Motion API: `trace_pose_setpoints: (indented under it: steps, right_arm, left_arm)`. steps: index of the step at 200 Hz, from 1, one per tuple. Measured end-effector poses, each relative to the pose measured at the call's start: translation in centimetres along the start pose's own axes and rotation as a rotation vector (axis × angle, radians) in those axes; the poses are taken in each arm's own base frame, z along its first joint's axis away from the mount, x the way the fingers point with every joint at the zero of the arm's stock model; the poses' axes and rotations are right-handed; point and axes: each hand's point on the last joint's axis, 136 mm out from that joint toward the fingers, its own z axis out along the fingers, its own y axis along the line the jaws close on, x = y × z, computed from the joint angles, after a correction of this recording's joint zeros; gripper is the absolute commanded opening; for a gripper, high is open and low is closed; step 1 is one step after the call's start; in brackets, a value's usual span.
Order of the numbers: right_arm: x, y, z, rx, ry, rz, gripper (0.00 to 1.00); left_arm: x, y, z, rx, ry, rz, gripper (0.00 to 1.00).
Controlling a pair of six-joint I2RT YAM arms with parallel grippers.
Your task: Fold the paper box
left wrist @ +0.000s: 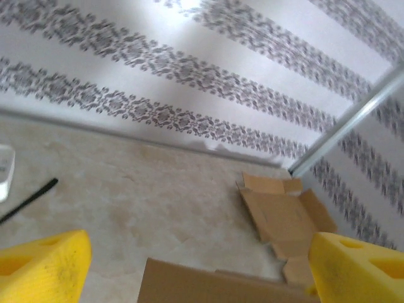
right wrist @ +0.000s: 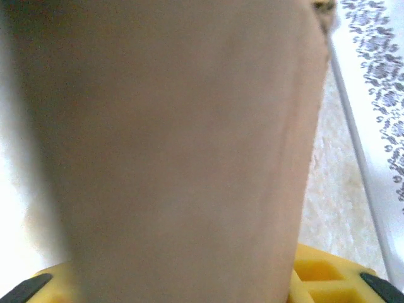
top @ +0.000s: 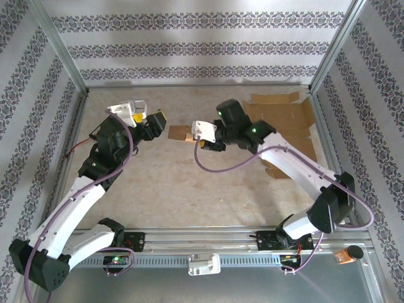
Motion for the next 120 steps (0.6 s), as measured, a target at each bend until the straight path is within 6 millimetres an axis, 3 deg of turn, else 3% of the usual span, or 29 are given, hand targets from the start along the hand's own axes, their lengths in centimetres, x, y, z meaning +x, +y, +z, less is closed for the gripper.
trace_pose_setpoints:
  steps: [19,49,78,120]
  right_arm:
    - [-0.1,0.6,0.4,-0.108,0.098,-0.026,0.39]
    - [2.2,2.3,2.3,-0.285,0.280,-0.026,0.43]
    - [4.0,2.7,3.5,-0.368,0.398,-0.036,0.44]
    - [4.5,2.2,5.4,-0.412,0.416,-0.007,0.49]
  left_arm:
    - [0.9,-1.0,-0.9,0.066,0.037,0.124,0.89]
    - [3.2,-1.5,-1.8,0.126,0.137,0.257,0.90]
    - [5.1,-1.2,-2.4,0.136,0.216,0.289,0.90]
    - [5.5,-1.3,-2.5,0.143,0.231,0.283,0.93]
